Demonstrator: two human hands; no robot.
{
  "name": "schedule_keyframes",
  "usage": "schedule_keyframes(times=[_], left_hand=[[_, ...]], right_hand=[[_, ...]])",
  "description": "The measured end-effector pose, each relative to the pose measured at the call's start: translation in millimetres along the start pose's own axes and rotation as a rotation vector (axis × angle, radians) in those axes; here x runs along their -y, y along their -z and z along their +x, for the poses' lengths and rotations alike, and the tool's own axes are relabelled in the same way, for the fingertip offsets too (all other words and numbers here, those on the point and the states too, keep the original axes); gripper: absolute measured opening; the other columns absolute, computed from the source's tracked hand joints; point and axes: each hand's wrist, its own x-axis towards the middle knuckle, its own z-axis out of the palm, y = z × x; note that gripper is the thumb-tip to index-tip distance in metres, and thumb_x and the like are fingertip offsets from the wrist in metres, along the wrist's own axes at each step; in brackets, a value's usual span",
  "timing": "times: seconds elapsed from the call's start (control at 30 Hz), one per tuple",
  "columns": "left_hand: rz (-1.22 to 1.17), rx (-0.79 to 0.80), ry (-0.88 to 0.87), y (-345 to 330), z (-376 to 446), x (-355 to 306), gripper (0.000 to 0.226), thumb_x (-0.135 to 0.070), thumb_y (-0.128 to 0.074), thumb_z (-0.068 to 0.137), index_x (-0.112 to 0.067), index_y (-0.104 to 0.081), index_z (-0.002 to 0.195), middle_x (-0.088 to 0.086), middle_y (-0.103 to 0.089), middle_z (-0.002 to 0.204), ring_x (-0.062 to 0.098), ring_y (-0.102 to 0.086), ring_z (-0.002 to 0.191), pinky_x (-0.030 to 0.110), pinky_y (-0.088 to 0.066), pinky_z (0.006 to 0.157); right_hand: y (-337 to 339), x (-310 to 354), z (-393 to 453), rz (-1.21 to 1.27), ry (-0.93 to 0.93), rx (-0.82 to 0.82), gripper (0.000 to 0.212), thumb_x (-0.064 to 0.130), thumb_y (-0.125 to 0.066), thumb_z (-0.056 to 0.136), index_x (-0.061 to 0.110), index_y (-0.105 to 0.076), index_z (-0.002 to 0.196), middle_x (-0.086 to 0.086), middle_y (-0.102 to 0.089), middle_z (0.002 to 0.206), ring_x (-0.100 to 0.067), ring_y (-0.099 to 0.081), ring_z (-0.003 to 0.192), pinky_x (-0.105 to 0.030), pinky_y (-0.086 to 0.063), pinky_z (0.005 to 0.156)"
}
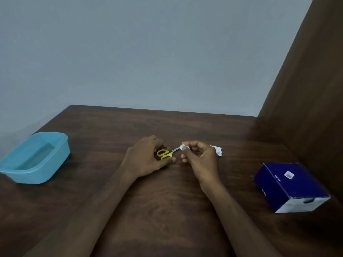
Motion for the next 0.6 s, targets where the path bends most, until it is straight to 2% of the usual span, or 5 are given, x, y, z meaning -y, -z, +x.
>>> schedule_keyframes(times=[0.13,0.27,0.43,0.5,0.6], left_hand=[[-0.093,0.040,-0.006,1,1,5,0.044,-0.079,-0.073,0.075,-0.048,-0.066,0.105,-0.023,-0.061,0.102,-0.003,-0.057,0.090,0.024,-0.040,0.065],[-0.219,0.061,0.011,2,4,7,0.044,-0.068,-0.086,0.072,-0.042,-0.070,0.104,-0.025,-0.066,0.097,-0.010,-0.059,0.085,0.021,-0.043,0.069],[-0.330,0.078,-0.006,0,2,9,0.053,-0.057,-0.090,0.075,-0.035,-0.070,0.120,-0.020,-0.076,0.106,-0.002,-0.069,0.093,0.027,-0.058,0.083],[-0.313,0.061,-0.002,0,4,10,0.038,-0.053,-0.088,0.081,-0.033,-0.074,0.109,-0.017,-0.077,0.095,0.000,-0.069,0.082,0.026,-0.056,0.075],[-0.312,0.057,0.003,0,9,11,0.019,-0.044,-0.083,0.088,-0.029,-0.072,0.093,-0.013,-0.072,0.077,0.002,-0.065,0.069,0.022,-0.048,0.064]], right_hand=[[-3,-2,0,0.034,-0.046,-0.019,0.007,0.009,-0.078,0.095,0.014,-0.080,0.092,0.001,-0.080,0.081,-0.012,-0.076,0.070,-0.045,-0.065,0.082],[-8,0,5,0.057,-0.130,-0.113,0.008,0.009,-0.079,0.092,0.014,-0.077,0.086,0.003,-0.077,0.069,-0.008,-0.074,0.064,-0.045,-0.065,0.087],[-13,3,8,0.019,-0.124,-0.090,0.007,0.008,-0.080,0.090,0.012,-0.076,0.086,-0.004,-0.073,0.073,-0.006,-0.068,0.055,-0.030,-0.063,0.063],[-9,4,14,0.137,-0.157,-0.077,0.004,0.006,-0.079,0.092,0.008,-0.075,0.091,-0.009,-0.070,0.080,-0.005,-0.066,0.055,-0.023,-0.059,0.057],[-2,3,21,0.213,-0.168,-0.077,0.004,0.004,-0.078,0.094,0.005,-0.074,0.093,-0.012,-0.072,0.087,-0.007,-0.070,0.062,-0.023,-0.061,0.061]])
